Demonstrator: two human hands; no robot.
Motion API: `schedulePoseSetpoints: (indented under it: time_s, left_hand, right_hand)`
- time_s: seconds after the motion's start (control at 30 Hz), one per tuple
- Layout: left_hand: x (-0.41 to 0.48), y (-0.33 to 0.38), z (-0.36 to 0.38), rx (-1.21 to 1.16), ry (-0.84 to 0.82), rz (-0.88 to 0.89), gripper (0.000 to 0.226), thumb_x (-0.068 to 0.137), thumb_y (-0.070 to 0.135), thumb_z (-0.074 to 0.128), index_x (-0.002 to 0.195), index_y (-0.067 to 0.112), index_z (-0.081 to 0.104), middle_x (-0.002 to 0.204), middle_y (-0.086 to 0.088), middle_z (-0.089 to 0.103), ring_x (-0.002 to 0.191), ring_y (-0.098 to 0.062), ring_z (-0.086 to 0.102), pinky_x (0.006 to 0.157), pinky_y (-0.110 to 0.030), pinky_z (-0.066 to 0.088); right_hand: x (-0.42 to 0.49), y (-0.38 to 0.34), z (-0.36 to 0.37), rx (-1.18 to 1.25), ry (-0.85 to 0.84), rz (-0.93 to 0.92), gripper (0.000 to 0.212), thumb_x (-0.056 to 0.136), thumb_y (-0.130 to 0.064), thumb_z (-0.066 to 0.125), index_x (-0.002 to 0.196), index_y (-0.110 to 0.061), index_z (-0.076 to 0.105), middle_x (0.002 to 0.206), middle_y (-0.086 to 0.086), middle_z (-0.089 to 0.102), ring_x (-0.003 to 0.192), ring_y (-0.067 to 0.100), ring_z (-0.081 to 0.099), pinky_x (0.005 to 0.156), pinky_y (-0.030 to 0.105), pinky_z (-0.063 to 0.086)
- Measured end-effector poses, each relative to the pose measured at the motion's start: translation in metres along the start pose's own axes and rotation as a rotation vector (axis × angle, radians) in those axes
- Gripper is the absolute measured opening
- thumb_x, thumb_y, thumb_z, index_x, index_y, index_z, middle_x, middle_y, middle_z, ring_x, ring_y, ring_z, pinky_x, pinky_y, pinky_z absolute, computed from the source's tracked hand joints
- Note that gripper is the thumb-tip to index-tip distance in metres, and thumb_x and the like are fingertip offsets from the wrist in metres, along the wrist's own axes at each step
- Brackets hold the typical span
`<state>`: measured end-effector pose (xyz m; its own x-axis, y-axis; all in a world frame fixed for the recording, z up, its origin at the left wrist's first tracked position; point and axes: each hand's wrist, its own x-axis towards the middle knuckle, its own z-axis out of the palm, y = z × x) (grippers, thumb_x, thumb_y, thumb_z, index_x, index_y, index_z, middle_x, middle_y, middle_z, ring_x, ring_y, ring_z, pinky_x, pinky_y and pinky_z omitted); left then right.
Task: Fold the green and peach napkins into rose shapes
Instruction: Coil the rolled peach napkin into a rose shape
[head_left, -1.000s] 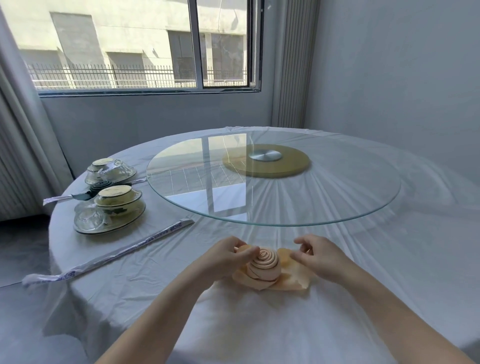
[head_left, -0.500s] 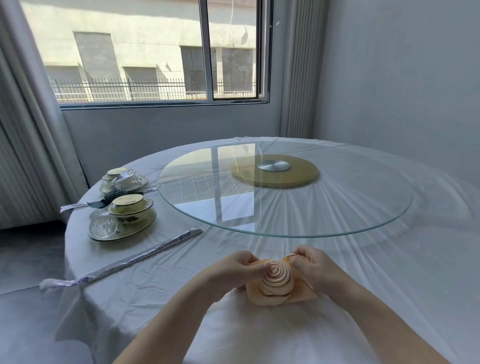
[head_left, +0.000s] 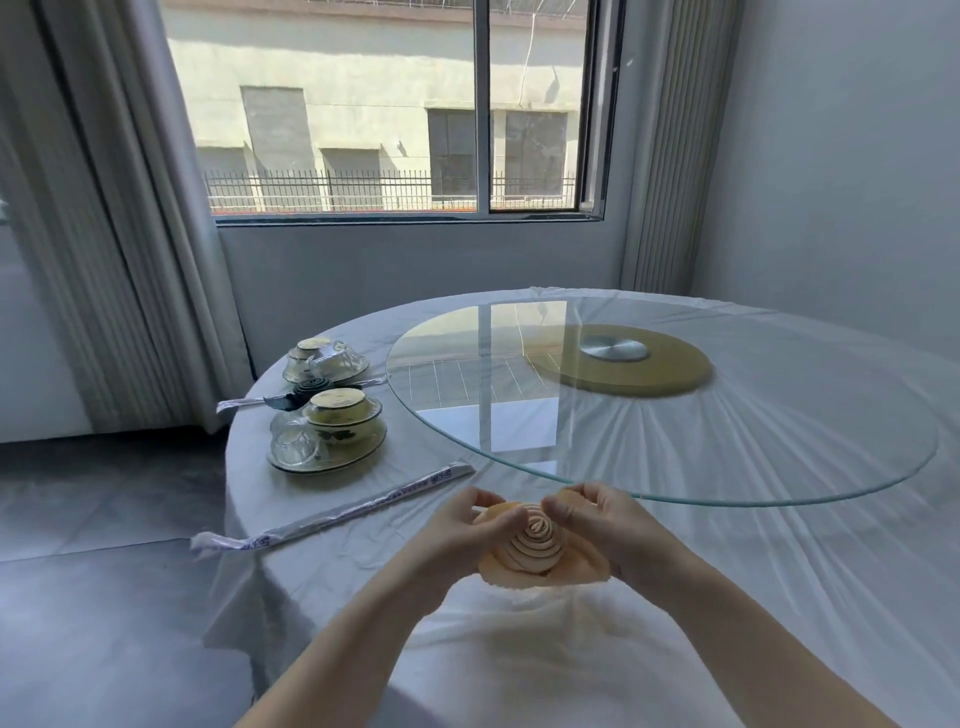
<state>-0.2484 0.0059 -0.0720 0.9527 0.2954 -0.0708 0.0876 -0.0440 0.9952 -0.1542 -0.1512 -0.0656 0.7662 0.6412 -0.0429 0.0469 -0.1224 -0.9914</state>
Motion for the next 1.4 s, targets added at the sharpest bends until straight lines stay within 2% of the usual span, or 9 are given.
schedulePoseSetpoints:
  time_s: [0.17, 0.37, 0.5, 0.6, 0.7, 0.77, 0.93, 1.2, 1.4]
  left_hand:
    - [-0.009, -0.009, -0.045, -0.002, 0.177, 0.022, 0.065, 0.054, 0.051, 0.075, 0.100, 0.008, 0.058, 0.094, -0.017, 0.067, 0.081, -0.021, 0.063, 0.070, -0.037, 0.049]
    - [-0.008, -0.025, -0.090, -0.068, 0.281, -0.038, 0.039, 0.089, 0.033, 0.060, 0.102, -0.004, 0.061, 0.090, -0.021, 0.065, 0.080, -0.027, 0.063, 0.067, -0.036, 0.053]
    - [-0.004, -0.032, -0.114, 0.025, 0.440, -0.035, 0.034, 0.098, 0.021, 0.048, 0.092, -0.009, 0.063, 0.075, -0.016, 0.058, 0.067, -0.023, 0.057, 0.060, -0.040, 0.056]
    - [-0.003, -0.042, -0.131, 0.397, 0.577, 0.015, 0.033, 0.094, 0.021, 0.054, 0.064, 0.006, 0.059, 0.055, -0.003, 0.052, 0.053, -0.018, 0.050, 0.055, -0.034, 0.045]
    - [-0.008, -0.044, -0.134, 0.657, 0.663, 0.050, 0.013, 0.091, 0.017, 0.054, 0.089, 0.014, 0.067, 0.084, 0.003, 0.064, 0.087, -0.020, 0.061, 0.074, -0.028, 0.041]
    - [-0.010, -0.043, -0.128, 0.721, 0.719, 0.223, 0.027, 0.089, 0.027, 0.053, 0.111, 0.016, 0.063, 0.109, 0.003, 0.063, 0.107, -0.020, 0.055, 0.089, -0.031, 0.041]
    - [-0.003, -0.037, -0.103, 0.862, 0.454, 0.342, 0.070, 0.065, 0.063, 0.044, 0.121, 0.024, 0.060, 0.120, 0.007, 0.061, 0.115, -0.014, 0.052, 0.097, -0.032, 0.040]
    - [0.004, -0.037, -0.100, 0.868, 0.482, 0.258, 0.057, 0.070, 0.055, 0.065, 0.122, 0.036, 0.054, 0.115, 0.017, 0.062, 0.112, -0.005, 0.051, 0.096, -0.024, 0.028]
    - [0.005, -0.039, -0.100, 0.833, 0.526, 0.238, 0.040, 0.074, 0.050, 0.069, 0.111, 0.040, 0.057, 0.094, 0.018, 0.065, 0.100, -0.004, 0.057, 0.095, -0.028, 0.036]
  right_hand:
    - [0.023, -0.011, 0.047, 0.067, -0.173, -0.052, 0.036, 0.064, -0.027, 0.083, 0.081, 0.000, 0.066, 0.081, 0.014, 0.065, 0.079, 0.023, 0.063, 0.076, 0.037, 0.050]
    - [0.058, -0.005, 0.094, 0.170, -0.238, -0.032, 0.020, 0.074, -0.015, 0.072, 0.089, -0.003, 0.073, 0.083, 0.013, 0.069, 0.075, 0.019, 0.067, 0.060, 0.025, 0.054]
    - [0.084, -0.003, 0.110, 0.130, -0.224, -0.029, 0.052, 0.060, -0.028, 0.086, 0.091, 0.010, 0.067, 0.086, 0.020, 0.064, 0.079, 0.025, 0.061, 0.069, 0.034, 0.048]
    - [0.096, 0.001, 0.116, 0.067, -0.214, -0.044, 0.060, 0.056, -0.032, 0.081, 0.087, 0.016, 0.061, 0.078, 0.015, 0.059, 0.072, 0.020, 0.056, 0.065, 0.029, 0.044]
    - [0.104, 0.004, 0.120, 0.004, -0.200, -0.073, 0.055, 0.059, -0.029, 0.080, 0.084, 0.016, 0.061, 0.076, 0.013, 0.059, 0.070, 0.016, 0.055, 0.063, 0.027, 0.041]
    - [0.107, 0.004, 0.120, -0.025, -0.216, -0.062, 0.043, 0.062, -0.027, 0.082, 0.080, 0.010, 0.066, 0.076, 0.012, 0.062, 0.072, 0.017, 0.057, 0.068, 0.031, 0.042]
    - [0.109, 0.004, 0.115, -0.053, -0.225, 0.025, 0.052, 0.054, -0.038, 0.083, 0.083, 0.003, 0.068, 0.079, 0.015, 0.067, 0.073, 0.021, 0.062, 0.069, 0.035, 0.046]
    - [0.119, 0.002, 0.110, -0.584, 0.161, -0.192, 0.024, 0.083, -0.035, 0.067, 0.069, -0.016, 0.060, 0.060, -0.008, 0.055, 0.063, 0.012, 0.052, 0.058, 0.026, 0.036]
    - [0.123, 0.012, 0.095, -0.718, 0.223, -0.194, 0.030, 0.086, -0.030, 0.063, 0.059, -0.022, 0.051, 0.061, -0.008, 0.054, 0.072, 0.019, 0.055, 0.063, 0.027, 0.034]
